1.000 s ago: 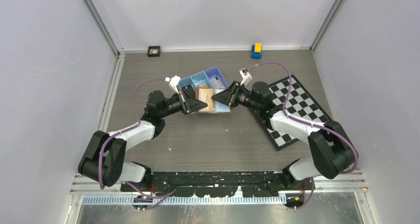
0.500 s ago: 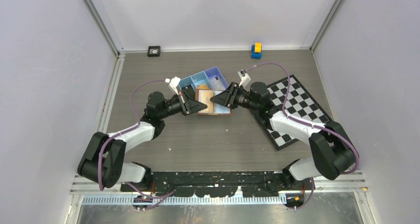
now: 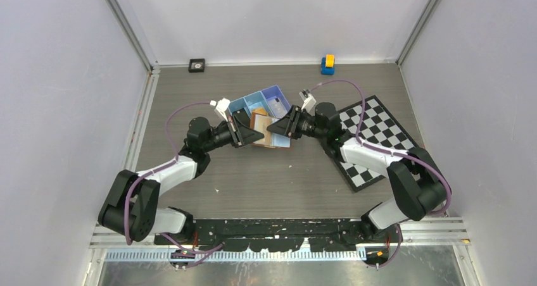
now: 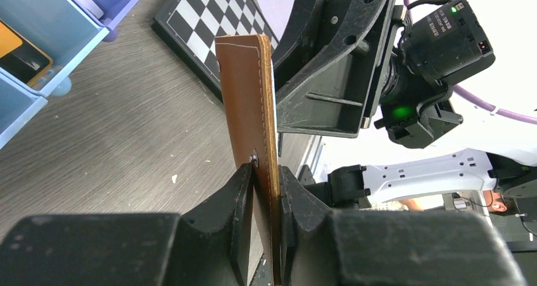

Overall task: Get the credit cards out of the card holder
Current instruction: Place the card holder at the center of the board.

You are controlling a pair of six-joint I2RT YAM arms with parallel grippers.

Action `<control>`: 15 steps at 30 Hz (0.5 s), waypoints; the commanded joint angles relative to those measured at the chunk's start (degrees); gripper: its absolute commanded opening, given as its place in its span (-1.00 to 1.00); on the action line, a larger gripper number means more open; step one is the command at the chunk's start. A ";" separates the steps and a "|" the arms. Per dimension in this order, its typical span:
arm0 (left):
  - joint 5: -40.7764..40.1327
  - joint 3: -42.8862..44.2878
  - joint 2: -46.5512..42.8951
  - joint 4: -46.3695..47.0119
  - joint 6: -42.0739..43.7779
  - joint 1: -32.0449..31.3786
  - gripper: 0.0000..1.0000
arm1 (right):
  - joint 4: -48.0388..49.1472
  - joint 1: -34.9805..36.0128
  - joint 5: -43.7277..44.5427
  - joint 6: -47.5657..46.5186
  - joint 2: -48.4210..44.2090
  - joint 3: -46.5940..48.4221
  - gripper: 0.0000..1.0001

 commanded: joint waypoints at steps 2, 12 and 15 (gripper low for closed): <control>2.94 1.00 -1.32 6.25 -0.17 -0.55 -0.62 | 1.08 0.60 -1.59 0.73 1.51 1.38 -0.41; 3.22 2.38 3.89 5.88 -0.57 -0.59 -0.61 | 0.67 0.59 0.17 -0.11 0.72 0.74 -0.97; 2.64 2.50 5.29 5.67 -0.28 -0.60 -0.50 | -1.24 0.55 2.12 -0.92 0.87 0.83 -0.99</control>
